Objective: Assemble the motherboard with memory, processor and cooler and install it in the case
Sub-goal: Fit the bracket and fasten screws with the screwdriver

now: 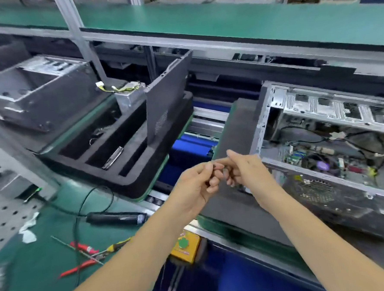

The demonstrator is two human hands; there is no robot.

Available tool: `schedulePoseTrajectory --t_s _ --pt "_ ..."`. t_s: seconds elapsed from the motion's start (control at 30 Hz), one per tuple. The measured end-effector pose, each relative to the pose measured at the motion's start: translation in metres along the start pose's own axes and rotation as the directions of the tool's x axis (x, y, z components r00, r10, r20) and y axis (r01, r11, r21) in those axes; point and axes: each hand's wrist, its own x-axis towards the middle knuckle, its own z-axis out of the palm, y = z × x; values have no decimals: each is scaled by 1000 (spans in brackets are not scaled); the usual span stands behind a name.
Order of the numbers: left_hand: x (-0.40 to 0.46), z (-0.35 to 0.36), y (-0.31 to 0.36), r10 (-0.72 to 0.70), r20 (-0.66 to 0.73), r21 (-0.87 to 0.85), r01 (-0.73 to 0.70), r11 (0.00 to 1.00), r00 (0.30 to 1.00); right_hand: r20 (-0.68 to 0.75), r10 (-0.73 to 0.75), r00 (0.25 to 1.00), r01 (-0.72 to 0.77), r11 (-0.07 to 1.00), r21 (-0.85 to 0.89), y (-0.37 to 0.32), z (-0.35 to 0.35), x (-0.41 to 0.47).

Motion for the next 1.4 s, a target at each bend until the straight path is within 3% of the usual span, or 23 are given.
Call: schedulePoseTrajectory --t_s 0.17,0.5,0.63,0.77,0.9,1.07,1.23,1.4 --pt "-5 -54 10 -62 -46 -6 62 998 997 22 30 999 -30 999 -16 16 52 17" --pt "-10 -147 16 -201 -182 -181 168 969 962 63 180 982 -166 968 -189 81 134 49" --pt "-14 -183 11 -243 -223 -174 207 963 944 133 253 958 -217 947 -235 109 161 55" --pt "-18 -204 9 -270 -269 -177 228 957 925 232 319 919 -207 891 -403 133 185 55" --pt "-21 -213 5 -296 -303 -208 241 948 906 325 328 887 -136 858 -496 149 200 49" --pt "-29 -227 0 -297 -338 -230 227 946 893 421 239 875 98 765 -637 163 217 46" --pt "-35 -233 -6 -297 -362 -265 208 941 883 607 323 726 465 420 -779 188 249 44" --pt "-34 -227 -8 -289 -349 -241 213 947 892 554 325 766 427 387 -817 197 256 53"
